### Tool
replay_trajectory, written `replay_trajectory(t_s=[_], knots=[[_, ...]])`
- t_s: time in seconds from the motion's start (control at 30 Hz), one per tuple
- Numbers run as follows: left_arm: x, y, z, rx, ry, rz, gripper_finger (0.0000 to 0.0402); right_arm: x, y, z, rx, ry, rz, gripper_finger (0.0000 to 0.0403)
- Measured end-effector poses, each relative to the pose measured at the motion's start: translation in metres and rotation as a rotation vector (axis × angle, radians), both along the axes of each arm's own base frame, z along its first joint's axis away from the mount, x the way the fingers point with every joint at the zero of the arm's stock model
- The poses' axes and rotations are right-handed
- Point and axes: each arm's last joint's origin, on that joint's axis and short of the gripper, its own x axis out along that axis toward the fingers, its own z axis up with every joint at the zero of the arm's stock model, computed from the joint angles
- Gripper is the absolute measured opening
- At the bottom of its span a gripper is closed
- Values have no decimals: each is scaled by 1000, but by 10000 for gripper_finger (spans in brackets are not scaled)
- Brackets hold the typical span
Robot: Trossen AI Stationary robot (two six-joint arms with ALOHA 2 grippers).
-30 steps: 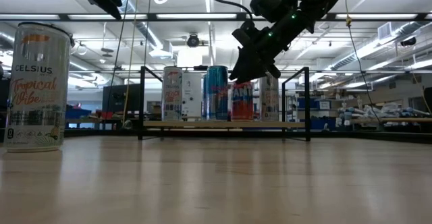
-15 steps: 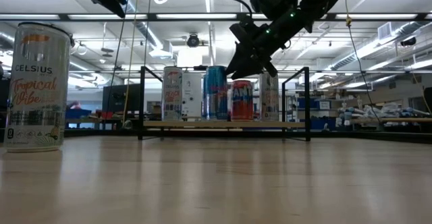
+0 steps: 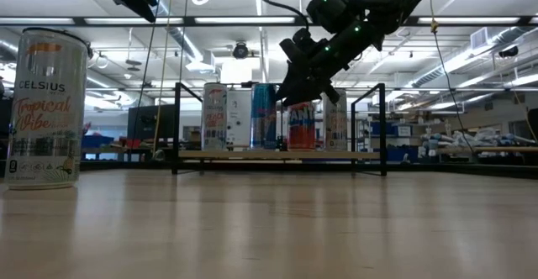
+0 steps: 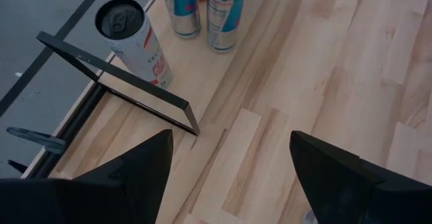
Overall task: Place canned beverage on shelf
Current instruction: Put the blue soda can on the shelf aligned with the other blue soda can, then put the white yellow soda can on the shelf aligned with the other white yellow soda can
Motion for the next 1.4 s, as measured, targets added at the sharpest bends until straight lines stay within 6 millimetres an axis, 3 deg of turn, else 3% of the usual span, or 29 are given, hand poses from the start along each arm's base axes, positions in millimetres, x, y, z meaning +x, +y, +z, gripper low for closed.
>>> replay_trajectory(t_s=[0.2, 0.53, 0.8, 1.1, 1.4], knots=[[0, 0, 0, -1, 0, 2, 300, -4, 3, 4, 28, 12, 50, 142], [0, 0, 0, -12, -6, 15, 300, -23, 17, 46, 83, -121, 232, 142], [0, 0, 0, -10, -5, 12, 300, -36, 22, 70, 52, -192, 237, 142], [0, 0, 0, -12, 0, 12, 300, -36, 25, 73, 80, -218, 202, 142], [-1, 0, -1, 7, 24, -19, 300, -33, 35, 73, 59, -207, 329, 147]])
